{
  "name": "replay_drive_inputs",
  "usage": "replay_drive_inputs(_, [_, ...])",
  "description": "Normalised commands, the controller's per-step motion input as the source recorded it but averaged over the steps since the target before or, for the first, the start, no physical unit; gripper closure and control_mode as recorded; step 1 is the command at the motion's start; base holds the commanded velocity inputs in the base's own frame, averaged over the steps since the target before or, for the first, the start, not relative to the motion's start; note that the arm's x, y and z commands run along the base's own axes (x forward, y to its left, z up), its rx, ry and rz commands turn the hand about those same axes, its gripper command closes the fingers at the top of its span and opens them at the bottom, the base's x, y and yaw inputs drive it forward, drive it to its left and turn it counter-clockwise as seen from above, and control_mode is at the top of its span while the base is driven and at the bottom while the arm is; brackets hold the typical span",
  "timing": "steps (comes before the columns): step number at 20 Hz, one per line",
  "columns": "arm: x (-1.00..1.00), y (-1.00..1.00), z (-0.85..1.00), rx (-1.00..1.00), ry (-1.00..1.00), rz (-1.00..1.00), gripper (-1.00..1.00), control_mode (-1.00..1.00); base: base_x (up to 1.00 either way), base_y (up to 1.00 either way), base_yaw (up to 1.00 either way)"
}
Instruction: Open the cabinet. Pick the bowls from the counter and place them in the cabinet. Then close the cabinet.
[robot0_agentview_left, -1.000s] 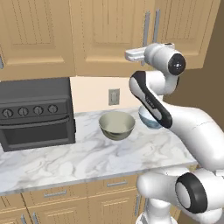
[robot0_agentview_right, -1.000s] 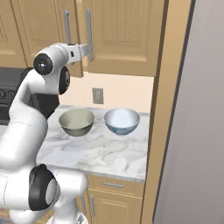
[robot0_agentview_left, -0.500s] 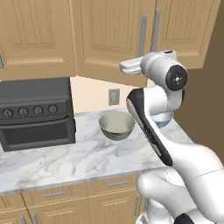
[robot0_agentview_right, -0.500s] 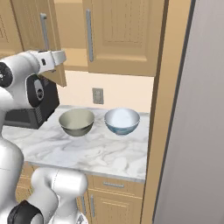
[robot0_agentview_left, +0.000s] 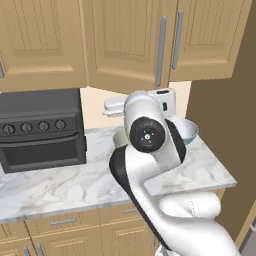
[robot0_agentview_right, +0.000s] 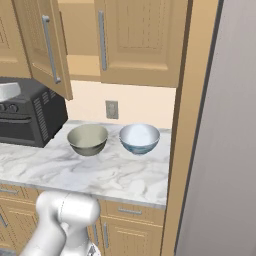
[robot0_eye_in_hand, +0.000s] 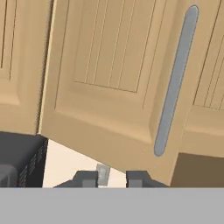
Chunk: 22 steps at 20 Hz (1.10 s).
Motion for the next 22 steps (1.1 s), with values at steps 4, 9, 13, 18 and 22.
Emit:
replay_drive_inputs(4, [-1.0,-0.49,-0.28,0.06,-0.05,0.01,-1.0,-1.0,0.0,0.0,0.0])
replay_drive_inputs(9, [-0.59,-1.0,0.05,0.16,-0.02,0.05,-1.0,-1.0,0.0,0.0,0.0])
replay_drive_inputs(13, [-0.11,-1.0,0.08,0.18,0.04,0.08,-1.0,-1.0,0.0,0.0,0.0])
replay_drive_inputs(18, [0.08,-1.0,0.09,0.16,0.19,0.06,-1.0,-1.0,0.0,0.0,0.0])
replay_drive_inputs(22, [0.2,-0.94,0.02,0.13,0.17,0.14,-1.0,-1.0,0.0,0.0,0.0])
